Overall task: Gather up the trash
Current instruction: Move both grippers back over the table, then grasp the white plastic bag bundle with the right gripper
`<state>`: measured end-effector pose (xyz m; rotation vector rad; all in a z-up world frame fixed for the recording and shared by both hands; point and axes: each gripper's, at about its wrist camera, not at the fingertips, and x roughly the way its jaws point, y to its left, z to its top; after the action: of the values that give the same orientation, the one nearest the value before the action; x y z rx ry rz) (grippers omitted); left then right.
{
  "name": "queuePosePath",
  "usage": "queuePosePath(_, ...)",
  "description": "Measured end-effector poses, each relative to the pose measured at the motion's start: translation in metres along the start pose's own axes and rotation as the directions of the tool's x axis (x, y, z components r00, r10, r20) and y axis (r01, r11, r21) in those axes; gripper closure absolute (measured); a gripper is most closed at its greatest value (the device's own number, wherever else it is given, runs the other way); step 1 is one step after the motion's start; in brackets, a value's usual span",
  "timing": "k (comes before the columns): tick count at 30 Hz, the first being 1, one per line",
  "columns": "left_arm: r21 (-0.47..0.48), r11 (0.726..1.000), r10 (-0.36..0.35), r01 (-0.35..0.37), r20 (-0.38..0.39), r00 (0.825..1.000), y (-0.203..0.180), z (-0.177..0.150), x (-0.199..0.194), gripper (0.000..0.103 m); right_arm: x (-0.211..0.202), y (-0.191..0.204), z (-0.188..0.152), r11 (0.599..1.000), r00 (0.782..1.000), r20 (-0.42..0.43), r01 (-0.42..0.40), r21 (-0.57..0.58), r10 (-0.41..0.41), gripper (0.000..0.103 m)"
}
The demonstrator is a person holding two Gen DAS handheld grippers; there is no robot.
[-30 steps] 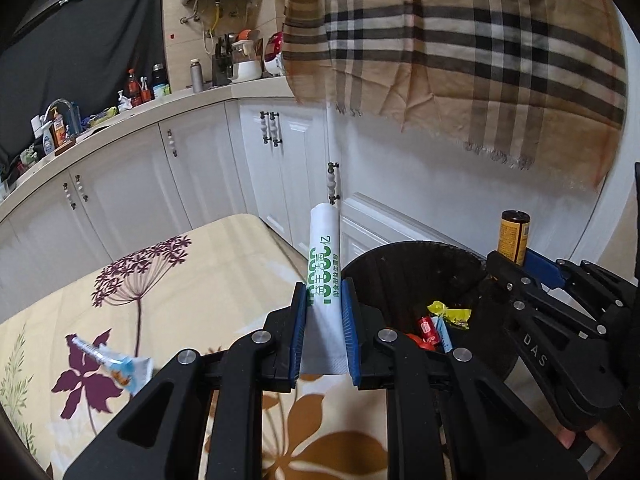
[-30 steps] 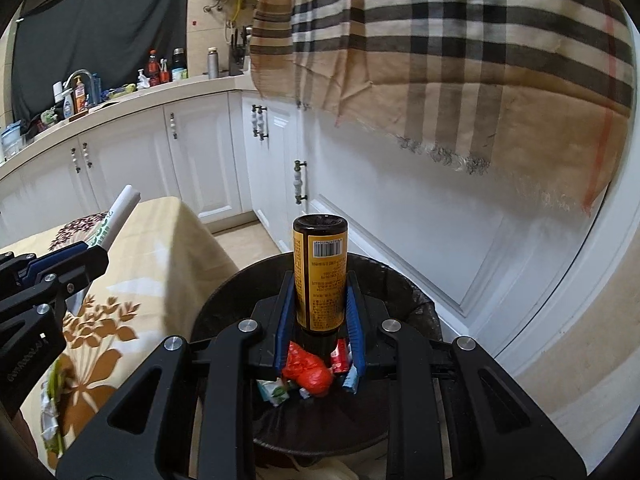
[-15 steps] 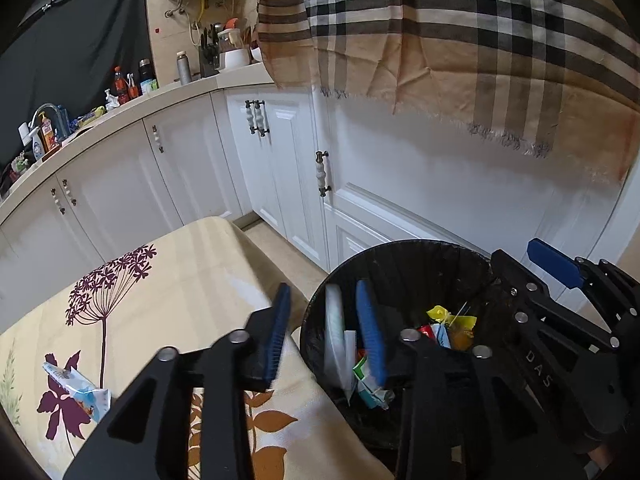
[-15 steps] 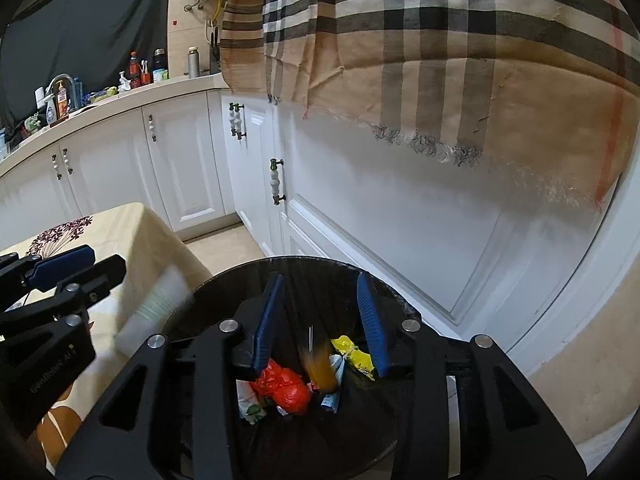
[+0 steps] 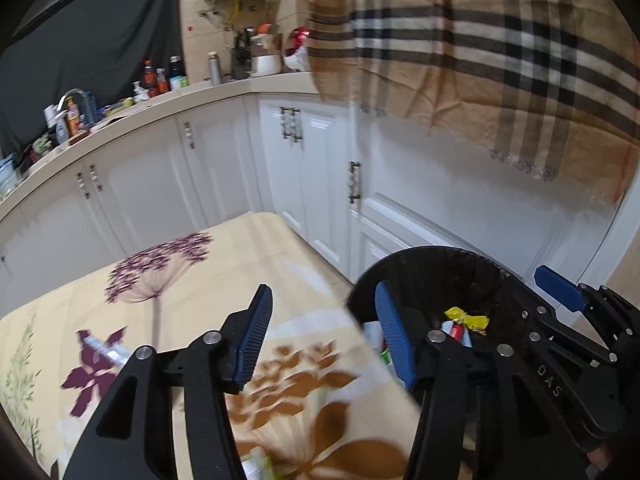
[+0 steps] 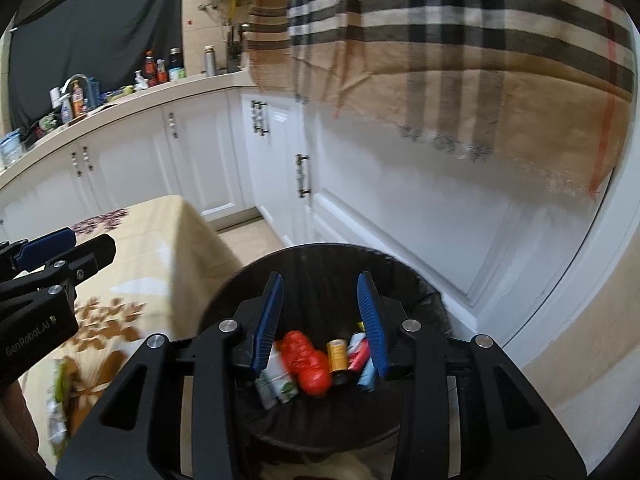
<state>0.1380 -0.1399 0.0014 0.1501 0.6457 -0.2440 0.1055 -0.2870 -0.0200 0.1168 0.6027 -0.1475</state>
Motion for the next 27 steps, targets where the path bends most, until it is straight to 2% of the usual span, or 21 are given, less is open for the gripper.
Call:
queuePosePath(9,-0.091,0.99,0.11,-0.111,-0.014,0.994,0.068,-0.032,-0.043,0.045,-0.029,0.062,-0.011,0.989,0.99,-0.028,-0.139,-0.053,0.138,0.064)
queuePosePath(16,-0.149,0.964,0.214,-0.219,-0.049,0.976,0.122,-0.065,-0.069,0.043,-0.049,0.118,-0.028,0.963,0.971,-0.074,-0.237,-0.131,0.229,0.064)
queuePosePath(22,-0.199,0.937,0.274,-0.287,-0.088,0.958,0.165,-0.092,-0.086,0.043,-0.059,0.153,-0.043,0.942,0.959,-0.123,-0.275,-0.191,0.255,0.064)
queuePosePath(25,-0.228,0.921,0.298,-0.314,-0.102,0.949,0.183,-0.103,-0.092,0.043,-0.057,0.164,-0.051,0.938,0.955,-0.158,-0.281,-0.201,0.252,0.058)
queuePosePath(27,-0.242,0.913,0.311,-0.329,-0.11,0.944,0.194,-0.108,-0.095,0.043,-0.054,0.169,-0.056,0.939,0.953,-0.181,-0.278,-0.203,0.243,0.058)
